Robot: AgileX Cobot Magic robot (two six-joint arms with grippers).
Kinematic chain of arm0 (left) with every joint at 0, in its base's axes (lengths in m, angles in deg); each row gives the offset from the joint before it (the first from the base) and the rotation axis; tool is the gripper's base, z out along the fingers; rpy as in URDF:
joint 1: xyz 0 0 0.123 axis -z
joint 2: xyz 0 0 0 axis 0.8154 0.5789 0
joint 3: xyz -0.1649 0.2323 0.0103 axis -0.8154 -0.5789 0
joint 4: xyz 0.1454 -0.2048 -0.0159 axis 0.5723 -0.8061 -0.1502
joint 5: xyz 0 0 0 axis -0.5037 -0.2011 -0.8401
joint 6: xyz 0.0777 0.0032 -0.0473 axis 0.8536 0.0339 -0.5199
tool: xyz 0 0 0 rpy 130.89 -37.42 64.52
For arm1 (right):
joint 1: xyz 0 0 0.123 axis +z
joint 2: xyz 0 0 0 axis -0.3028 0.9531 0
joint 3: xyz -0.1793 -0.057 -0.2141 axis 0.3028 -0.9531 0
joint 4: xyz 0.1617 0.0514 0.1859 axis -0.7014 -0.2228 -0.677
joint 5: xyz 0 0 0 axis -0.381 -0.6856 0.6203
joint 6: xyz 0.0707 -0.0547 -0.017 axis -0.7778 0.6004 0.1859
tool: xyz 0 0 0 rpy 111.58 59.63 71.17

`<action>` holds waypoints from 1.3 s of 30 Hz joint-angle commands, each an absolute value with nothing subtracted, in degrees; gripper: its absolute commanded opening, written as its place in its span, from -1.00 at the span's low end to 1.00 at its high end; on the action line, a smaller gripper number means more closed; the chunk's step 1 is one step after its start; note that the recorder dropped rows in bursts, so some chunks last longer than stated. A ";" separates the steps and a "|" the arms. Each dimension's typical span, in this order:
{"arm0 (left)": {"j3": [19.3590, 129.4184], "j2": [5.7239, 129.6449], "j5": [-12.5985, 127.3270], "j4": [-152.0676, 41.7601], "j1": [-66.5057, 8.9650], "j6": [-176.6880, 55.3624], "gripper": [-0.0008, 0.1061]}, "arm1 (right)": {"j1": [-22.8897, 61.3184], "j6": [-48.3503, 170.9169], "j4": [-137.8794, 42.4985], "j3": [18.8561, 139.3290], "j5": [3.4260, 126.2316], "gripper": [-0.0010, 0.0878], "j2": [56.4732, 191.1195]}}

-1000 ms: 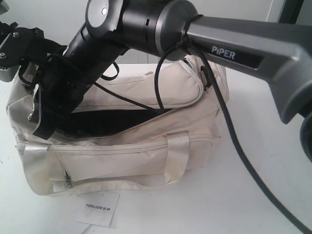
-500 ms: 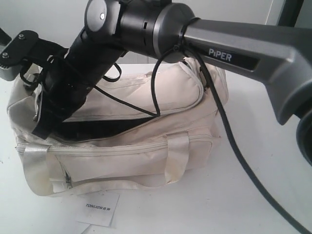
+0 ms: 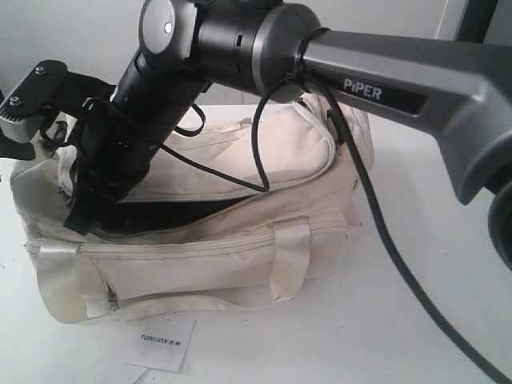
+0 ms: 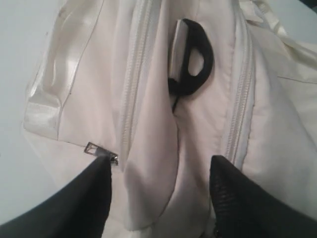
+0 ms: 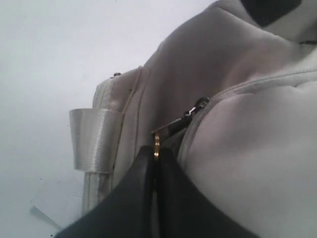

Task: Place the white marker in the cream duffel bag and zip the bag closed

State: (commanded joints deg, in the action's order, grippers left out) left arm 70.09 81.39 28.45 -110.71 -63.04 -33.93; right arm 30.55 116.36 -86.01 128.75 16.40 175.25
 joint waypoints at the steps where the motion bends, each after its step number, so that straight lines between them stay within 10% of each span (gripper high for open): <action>1: 69.99 81.57 28.82 -111.49 -63.04 -32.59 0.17 | 30.55 116.22 -86.14 128.75 16.40 -0.98 175.25; 21: 69.99 89.04 38.02 -113.23 -56.99 -23.35 0.17 | 30.55 115.51 -86.09 128.75 16.21 -0.98 175.25; 24: 69.99 89.72 39.97 -113.23 -56.48 -22.49 -0.06 | 30.55 115.51 -86.09 128.75 16.21 -0.98 175.25; 28: 69.99 89.80 42.28 -113.47 -56.48 -20.75 -1.00 | 30.55 115.51 -86.09 128.75 16.10 -0.98 175.25; 39: 69.99 89.80 44.03 -114.73 -56.48 -19.57 -0.99 | 30.55 114.45 -85.96 128.75 13.01 -0.98 175.25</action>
